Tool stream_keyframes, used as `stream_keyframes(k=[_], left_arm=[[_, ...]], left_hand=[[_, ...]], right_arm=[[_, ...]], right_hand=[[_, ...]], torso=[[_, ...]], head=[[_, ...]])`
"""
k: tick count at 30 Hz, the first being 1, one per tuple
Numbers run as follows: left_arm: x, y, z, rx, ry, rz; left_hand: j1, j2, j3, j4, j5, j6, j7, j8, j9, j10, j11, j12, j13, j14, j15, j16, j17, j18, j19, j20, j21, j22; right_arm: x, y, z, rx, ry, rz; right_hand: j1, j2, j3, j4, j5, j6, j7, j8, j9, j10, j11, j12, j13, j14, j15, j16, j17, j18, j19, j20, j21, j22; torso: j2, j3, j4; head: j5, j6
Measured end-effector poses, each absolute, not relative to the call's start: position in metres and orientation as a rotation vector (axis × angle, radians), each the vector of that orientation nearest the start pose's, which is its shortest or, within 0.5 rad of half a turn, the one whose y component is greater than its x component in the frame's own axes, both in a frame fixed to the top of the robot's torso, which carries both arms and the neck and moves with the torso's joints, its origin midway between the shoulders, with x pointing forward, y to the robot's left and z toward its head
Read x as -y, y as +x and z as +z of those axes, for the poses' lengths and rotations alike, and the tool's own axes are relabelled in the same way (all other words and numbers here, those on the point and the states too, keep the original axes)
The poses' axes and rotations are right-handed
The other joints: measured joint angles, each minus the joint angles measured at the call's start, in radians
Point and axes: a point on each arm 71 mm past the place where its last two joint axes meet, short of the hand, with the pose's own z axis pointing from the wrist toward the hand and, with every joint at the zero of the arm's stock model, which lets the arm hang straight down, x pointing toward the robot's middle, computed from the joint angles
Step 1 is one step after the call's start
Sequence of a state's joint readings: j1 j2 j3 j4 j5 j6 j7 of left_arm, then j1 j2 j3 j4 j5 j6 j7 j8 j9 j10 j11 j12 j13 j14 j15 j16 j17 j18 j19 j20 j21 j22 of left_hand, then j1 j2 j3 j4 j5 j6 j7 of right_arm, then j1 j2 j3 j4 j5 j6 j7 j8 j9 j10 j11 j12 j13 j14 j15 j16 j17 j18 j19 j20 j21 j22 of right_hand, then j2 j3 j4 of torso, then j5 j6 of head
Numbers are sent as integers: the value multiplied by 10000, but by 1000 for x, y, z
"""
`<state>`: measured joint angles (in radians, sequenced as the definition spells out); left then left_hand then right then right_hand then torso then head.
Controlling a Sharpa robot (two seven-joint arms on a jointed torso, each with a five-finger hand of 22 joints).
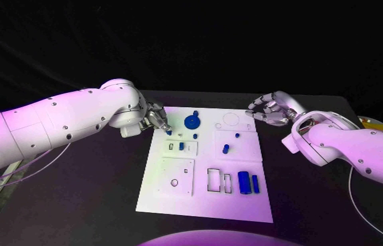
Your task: Assemble the parts on the task board
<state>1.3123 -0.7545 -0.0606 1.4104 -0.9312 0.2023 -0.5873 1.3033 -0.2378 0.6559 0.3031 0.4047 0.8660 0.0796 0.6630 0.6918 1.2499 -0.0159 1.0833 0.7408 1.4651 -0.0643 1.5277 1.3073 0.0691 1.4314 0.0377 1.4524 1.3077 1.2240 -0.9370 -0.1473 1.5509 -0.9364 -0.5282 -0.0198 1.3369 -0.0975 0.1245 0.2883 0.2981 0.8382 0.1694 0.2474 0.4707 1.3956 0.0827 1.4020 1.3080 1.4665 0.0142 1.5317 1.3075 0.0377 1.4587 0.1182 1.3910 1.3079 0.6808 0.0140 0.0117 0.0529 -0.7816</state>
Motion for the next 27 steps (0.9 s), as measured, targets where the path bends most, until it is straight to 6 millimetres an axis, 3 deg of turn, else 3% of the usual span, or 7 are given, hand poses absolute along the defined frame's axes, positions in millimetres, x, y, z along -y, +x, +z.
stream_keyframes(k=[3, 4, 6, 8, 27], left_arm=[[-208, 502, -193, -23703, -2851, -4070], [-208, 500, -194, -23690, -2853, -4109], [-208, 497, -195, -23648, -2830, -4169], [-208, 493, -197, -23607, -2771, -4194], [-201, 480, -213, -23125, -1795, -4008]], left_hand=[[-77, -76, 28, 27, 1, 107, -58, 35, 0, 53, -19, 44, 64, 36, -35, 0, 0, -27, 72, -1, 0, 0], [-81, -81, 28, 27, 0, 121, -46, 35, 0, 66, -31, 58, 85, 36, -36, 0, 0, -158, 73, -1, 45, -1], [-81, -81, 56, 54, 0, 123, -47, 35, 1, 71, -35, 58, 109, 36, -36, 0, 0, -161, 72, 0, 47, -1], [-174, -174, 359, -247, 0, 123, -48, 35, 1, 71, -35, 58, 138, 35, -37, 0, 0, -162, 72, 0, 47, -1], [-298, -284, 402, -237, 50, 193, -47, 33, 3, 175, -71, 116, 221, 0, -70, 0, 0, -159, 107, -36, 46, -3]], right_arm=[[253, 473, -203, -16474, 4027, 7783], [253, 473, -203, -16473, 4028, 7783], [253, 473, -203, -16474, 4030, 7782], [253, 473, -203, -16473, 4030, 7784], [253, 472, -205, -16473, 4033, 7793]], right_hand=[[0, 0, 0, 0, 0, 0, 0, 0, -1, 0, 0, 0, 2, 0, 0, 0, 0, 0, 0, 0, 0, 0], [0, 0, 0, 0, 0, 0, 0, 0, -1, 0, 0, 0, 2, 0, 0, 0, 0, 0, 0, 0, 0, 0], [0, 0, 0, 0, 0, 0, 0, 0, -1, 0, 0, 0, 1, 0, 0, 0, 0, 0, 0, 0, 0, -1], [0, 0, 0, 0, 0, 0, 0, 0, -2, 0, 0, 0, 1, 0, 0, 0, 0, 0, 0, 0, 0, -1], [-53, 53, 0, 0, 0, 0, 0, 42, 6, 0, 0, 0, -1, 0, 0, 0, -1, 0, 0, 0, 0, -3]], torso=[[1, 1, 0], [2, 0, -1], [3, -6, 0], [9, -12, 0], [35, -18, -16]], head=[[19, 1], [23, 1], [30, 2], [37, 2], [87, -58]])
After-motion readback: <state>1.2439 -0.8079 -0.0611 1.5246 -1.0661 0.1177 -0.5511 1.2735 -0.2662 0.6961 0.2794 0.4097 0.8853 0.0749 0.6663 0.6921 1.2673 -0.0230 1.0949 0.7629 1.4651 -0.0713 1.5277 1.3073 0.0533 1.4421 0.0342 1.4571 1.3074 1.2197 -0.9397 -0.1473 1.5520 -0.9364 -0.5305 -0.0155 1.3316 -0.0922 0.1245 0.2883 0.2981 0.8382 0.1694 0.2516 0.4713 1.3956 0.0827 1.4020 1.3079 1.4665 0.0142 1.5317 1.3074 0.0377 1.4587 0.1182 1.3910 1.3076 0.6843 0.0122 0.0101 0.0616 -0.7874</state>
